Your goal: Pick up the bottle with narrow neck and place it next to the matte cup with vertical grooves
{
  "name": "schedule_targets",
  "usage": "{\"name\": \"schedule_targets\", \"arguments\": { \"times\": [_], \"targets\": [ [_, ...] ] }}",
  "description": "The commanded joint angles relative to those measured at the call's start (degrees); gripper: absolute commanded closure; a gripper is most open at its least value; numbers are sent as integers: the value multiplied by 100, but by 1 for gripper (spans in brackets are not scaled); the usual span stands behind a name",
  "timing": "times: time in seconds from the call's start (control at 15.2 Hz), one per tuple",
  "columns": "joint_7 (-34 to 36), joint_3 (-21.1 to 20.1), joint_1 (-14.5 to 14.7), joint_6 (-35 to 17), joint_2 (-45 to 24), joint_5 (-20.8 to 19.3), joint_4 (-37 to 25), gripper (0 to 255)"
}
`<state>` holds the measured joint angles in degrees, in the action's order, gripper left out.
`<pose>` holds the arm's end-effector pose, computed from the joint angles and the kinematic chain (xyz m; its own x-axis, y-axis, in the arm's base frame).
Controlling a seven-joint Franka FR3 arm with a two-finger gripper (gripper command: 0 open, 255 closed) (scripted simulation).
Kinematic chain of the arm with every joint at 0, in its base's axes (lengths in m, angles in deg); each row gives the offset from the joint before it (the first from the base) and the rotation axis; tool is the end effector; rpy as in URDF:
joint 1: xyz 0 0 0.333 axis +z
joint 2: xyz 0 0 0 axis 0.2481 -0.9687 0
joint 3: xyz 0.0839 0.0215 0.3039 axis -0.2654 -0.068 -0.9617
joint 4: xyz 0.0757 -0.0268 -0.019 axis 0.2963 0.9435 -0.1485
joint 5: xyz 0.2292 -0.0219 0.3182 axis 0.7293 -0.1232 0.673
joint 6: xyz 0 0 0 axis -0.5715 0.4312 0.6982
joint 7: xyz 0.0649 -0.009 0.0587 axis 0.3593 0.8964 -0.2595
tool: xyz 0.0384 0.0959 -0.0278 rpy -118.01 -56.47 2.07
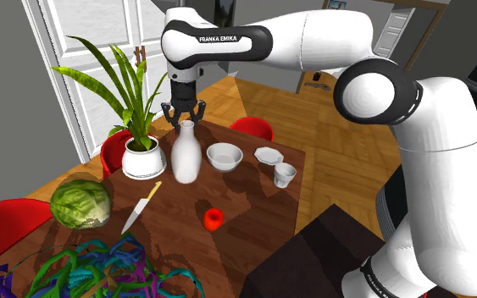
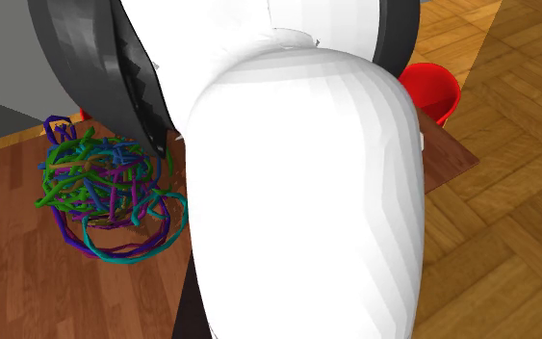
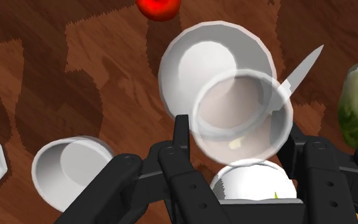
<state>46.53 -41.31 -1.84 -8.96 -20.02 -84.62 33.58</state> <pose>0.6845 0.2292 0.4217 0.9781 -0.1815 -0.1017 -0.1820 -0.9833 0.0049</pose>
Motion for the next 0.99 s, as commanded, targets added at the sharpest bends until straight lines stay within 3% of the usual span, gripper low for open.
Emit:
{"name": "schedule_targets", "arguments": {
  "times": [0.0, 0.92],
  "targets": [
    [-8, 0, -2, 156, 13, 2, -143, 255],
    [9, 2, 92, 1388, -272, -24, -1663, 255]
  ]
}}
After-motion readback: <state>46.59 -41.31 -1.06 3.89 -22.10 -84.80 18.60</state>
